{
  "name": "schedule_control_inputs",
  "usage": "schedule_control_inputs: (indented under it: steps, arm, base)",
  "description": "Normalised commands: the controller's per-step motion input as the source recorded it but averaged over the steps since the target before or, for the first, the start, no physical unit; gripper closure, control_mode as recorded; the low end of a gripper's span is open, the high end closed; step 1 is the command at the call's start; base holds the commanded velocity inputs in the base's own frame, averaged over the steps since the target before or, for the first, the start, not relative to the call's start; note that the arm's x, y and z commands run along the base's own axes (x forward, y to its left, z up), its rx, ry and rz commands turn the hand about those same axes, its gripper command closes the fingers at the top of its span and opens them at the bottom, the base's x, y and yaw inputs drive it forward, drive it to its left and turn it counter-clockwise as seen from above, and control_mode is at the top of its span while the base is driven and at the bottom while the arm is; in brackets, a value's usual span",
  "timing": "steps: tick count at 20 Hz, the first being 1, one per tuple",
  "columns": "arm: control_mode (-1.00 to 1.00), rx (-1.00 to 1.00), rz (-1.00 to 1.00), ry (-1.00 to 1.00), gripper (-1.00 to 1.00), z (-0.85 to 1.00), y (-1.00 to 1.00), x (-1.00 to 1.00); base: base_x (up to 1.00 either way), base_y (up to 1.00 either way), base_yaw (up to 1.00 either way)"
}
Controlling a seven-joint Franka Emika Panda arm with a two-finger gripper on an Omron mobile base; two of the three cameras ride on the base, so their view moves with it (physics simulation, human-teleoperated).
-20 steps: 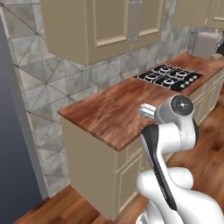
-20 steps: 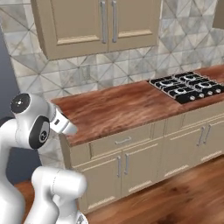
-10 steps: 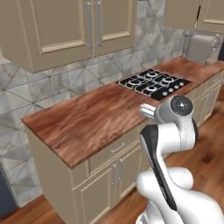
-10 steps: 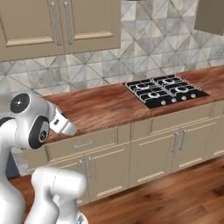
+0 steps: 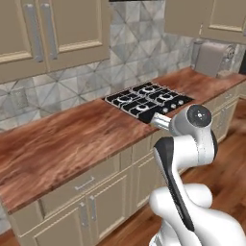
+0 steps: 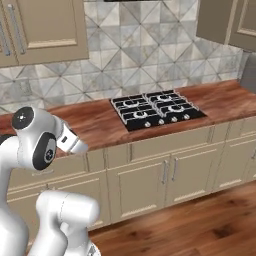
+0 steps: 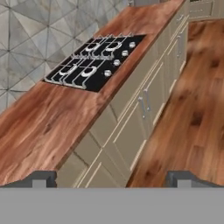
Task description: Pick the avocado and bread from the counter and place them on the plate. Then pick the jam from the cabinet and place it next to the plate. Lastly close the cabinet door.
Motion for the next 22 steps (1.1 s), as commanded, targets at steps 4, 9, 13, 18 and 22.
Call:
schedule_control_inputs:
  steps: [4, 9, 13, 18, 22]
  arm:
    - [1.0, 0.0, 0.0, 0.0, -1.0, 0.0, 0.0, 0.0]
    - [1.0, 0.0, 0.0, 0.0, -1.0, 0.0, 0.0, 0.0]
    - [1.0, 0.0, 0.0, 0.0, -1.0, 0.0, 0.0, 0.0]
    - [1.0, 0.0, 0.0, 0.0, -1.0, 0.0, 0.0, 0.0]
    - [1.0, 0.0, 0.0, 0.0, -1.0, 0.0, 0.0, 0.0]
  base:
    - [0.16, -1.0, 0.13]
    - [0.14, -1.0, 0.12]
    - [0.01, -1.0, 0.03]
    - [0.0, -1.0, 0.0]
    - [0.1, -1.0, 0.0]
